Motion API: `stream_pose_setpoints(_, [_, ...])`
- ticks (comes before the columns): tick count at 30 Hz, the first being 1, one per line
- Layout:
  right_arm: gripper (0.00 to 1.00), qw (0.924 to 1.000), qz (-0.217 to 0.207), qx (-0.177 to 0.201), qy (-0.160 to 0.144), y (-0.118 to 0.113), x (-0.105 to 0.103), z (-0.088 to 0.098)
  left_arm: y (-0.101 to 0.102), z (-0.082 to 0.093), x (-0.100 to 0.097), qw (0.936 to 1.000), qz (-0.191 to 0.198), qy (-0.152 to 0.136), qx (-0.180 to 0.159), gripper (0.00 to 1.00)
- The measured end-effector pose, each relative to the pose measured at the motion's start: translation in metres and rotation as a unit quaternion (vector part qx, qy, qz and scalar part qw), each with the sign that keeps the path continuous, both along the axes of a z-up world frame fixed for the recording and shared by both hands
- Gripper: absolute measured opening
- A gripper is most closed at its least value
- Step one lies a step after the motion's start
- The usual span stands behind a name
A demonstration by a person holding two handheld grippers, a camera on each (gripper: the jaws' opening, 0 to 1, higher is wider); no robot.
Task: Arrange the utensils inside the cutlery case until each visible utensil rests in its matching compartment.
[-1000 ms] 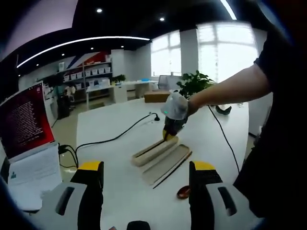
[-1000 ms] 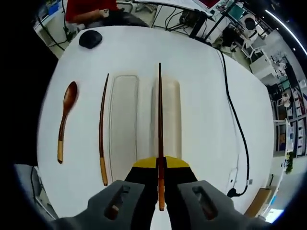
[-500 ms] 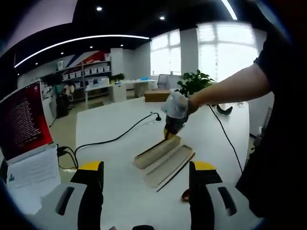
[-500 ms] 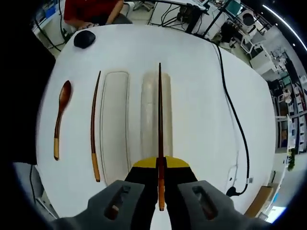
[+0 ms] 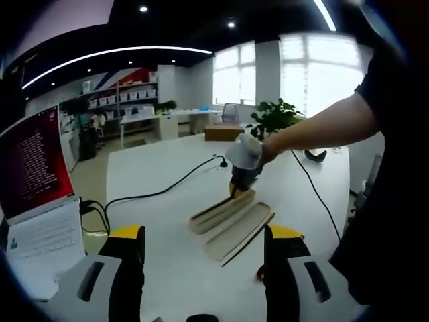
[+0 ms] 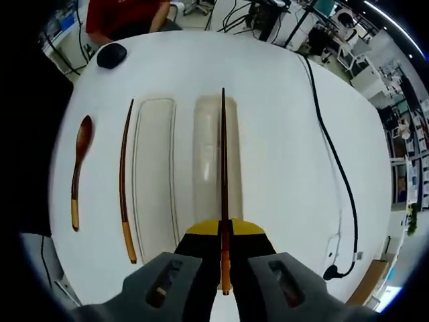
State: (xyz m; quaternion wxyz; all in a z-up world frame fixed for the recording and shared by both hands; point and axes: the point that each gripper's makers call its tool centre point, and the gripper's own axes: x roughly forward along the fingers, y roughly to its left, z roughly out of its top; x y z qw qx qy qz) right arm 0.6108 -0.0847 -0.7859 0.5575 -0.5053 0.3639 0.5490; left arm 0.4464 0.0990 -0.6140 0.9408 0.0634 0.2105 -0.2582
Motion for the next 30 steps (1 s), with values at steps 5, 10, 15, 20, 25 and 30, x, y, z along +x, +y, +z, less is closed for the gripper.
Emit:
stream_pose_setpoints(5, [0.00,1.0000,-0.004,0.000,0.004,-0.002,0.003,-0.005,-0.001,-0.002,0.000,1.0000,0.001,0.005,-0.001,0.74])
stream_pose_setpoints(10, [0.00,0.9999,-0.005,-0.003,0.012,-0.006,0.004,-0.011,-0.002,-0.003,0.003,1.0000,0.003,0.006,0.000,0.74])
stream_pose_setpoints(15, [0.00,0.9998,-0.004,-0.004,0.018,-0.004,0.004,-0.016,-0.004,-0.007,0.004,0.9999,0.004,0.017,0.001,0.75])
stream_pose_setpoints(20, [0.00,0.9996,-0.004,0.002,0.026,0.000,0.003,-0.018,-0.006,-0.010,0.006,0.9997,0.001,0.023,0.005,0.75])
stream_pose_setpoints(25, [0.00,0.9996,0.001,-0.003,0.029,-0.001,0.002,-0.020,-0.009,-0.008,0.009,0.9998,0.001,0.017,-0.004,0.75])
stream_pose_setpoints(30, [0.00,0.9994,0.002,-0.010,0.032,-0.004,0.002,-0.024,-0.005,-0.010,0.009,0.9998,0.004,0.018,-0.002,0.77])
